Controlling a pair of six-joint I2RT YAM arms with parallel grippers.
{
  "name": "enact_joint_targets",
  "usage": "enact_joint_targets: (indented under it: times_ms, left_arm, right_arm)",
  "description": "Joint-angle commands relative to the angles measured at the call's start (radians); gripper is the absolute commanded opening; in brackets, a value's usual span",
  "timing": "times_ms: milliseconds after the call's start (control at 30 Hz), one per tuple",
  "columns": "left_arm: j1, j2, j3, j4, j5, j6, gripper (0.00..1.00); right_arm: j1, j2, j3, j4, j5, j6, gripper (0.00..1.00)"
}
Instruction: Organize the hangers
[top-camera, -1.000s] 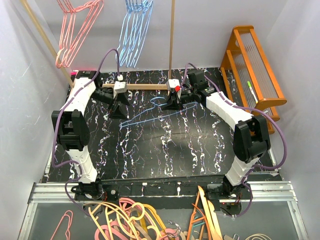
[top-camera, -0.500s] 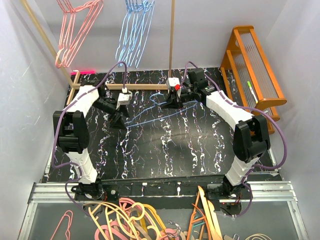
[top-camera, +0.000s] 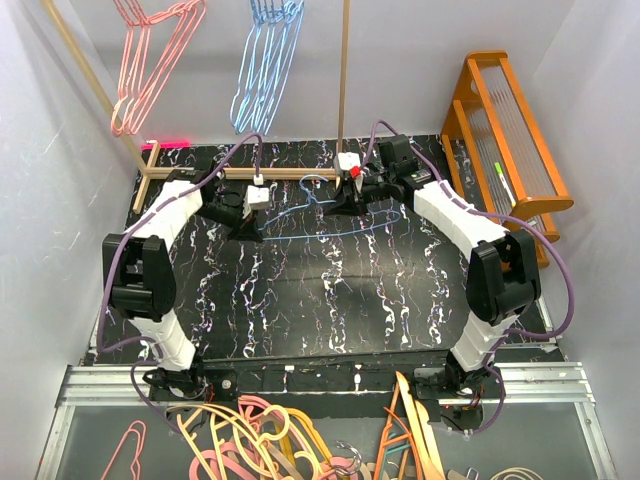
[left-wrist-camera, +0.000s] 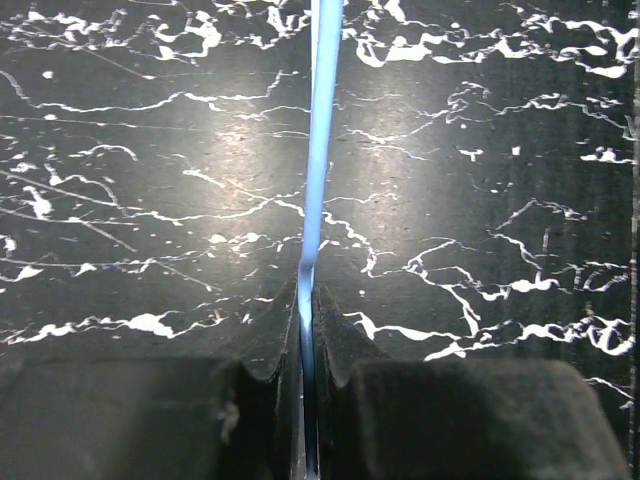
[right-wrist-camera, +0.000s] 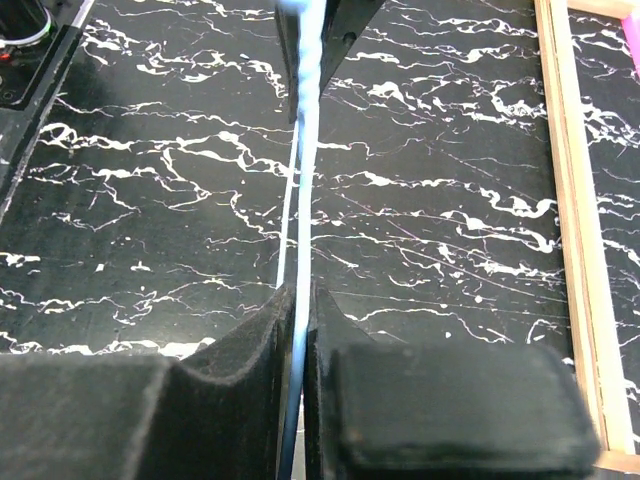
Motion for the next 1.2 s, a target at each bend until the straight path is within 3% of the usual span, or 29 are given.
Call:
enact_joint_targets:
  times_ms: [0, 33, 67, 100, 233, 367, 467, 600, 700, 833, 967, 1067, 1167]
  left_arm:
    - [-0.005, -0.125, -0.05, 0.114, 0.009, -0.104, 0.0]
    - [-0.003, -0.169, -0.079, 0.171, -0.017, -0.166, 0.0]
    - [0.001, -0.212, -0.11, 0.22, -0.046, -0.233, 0.0]
    - [0.006, -0.254, -0.132, 0.25, -0.078, -0.298, 0.0]
    - [0.044, -0.382, -0.18, 0.182, -0.235, -0.413, 0.0]
    - [0.112, -0.512, -0.262, 0.047, -0.367, -0.428, 0.0]
    - [0.167, -0.597, -0.333, -0.022, -0.439, -0.443, 0.0]
    - [0.216, -0.693, -0.392, -0.022, -0.524, -0.52, 0.0]
    - [0.236, -0.741, -0.374, -0.004, -0.563, -0.622, 0.0]
    - [0.237, -0.744, -0.246, 0.004, -0.593, -0.79, 0.0]
    - [0.256, -0.726, -0.115, -0.035, -0.607, -0.886, 0.0]
    - [0.28, -0.744, -0.133, -0.051, -0.722, -0.886, 0.0]
    - [0.28, -0.778, -0.165, -0.057, -0.738, -0.894, 0.0]
  right_arm:
    - [0.001, -0.007, 0.043, 0.034, 0.003, 0.005, 0.25]
    - [0.001, -0.011, 0.041, 0.045, 0.021, 0.02, 0.54]
    - [0.001, -0.018, 0.035, 0.068, 0.047, 0.043, 0.91]
    - [0.0, -0.025, 0.031, 0.098, 0.076, 0.078, 0.97]
    - [-0.022, -0.052, 0.044, 0.226, 0.209, 0.229, 0.98]
    - [-0.047, -0.067, 0.089, 0.323, 0.386, 0.323, 0.98]
    - [-0.052, -0.075, 0.118, 0.428, 0.6, 0.349, 0.98]
    - [-0.076, -0.058, 0.204, 0.508, 0.724, 0.379, 0.98]
    - [-0.088, -0.051, 0.243, 0.537, 0.805, 0.411, 0.98]
    - [-0.09, -0.052, 0.256, 0.503, 1.035, 0.48, 0.98]
    - [-0.115, -0.072, 0.234, 0.404, 0.931, 0.503, 0.98]
    - [-0.117, -0.102, 0.186, 0.398, 0.86, 0.512, 0.98]
    - [-0.117, -0.114, 0.16, 0.399, 0.855, 0.519, 0.98]
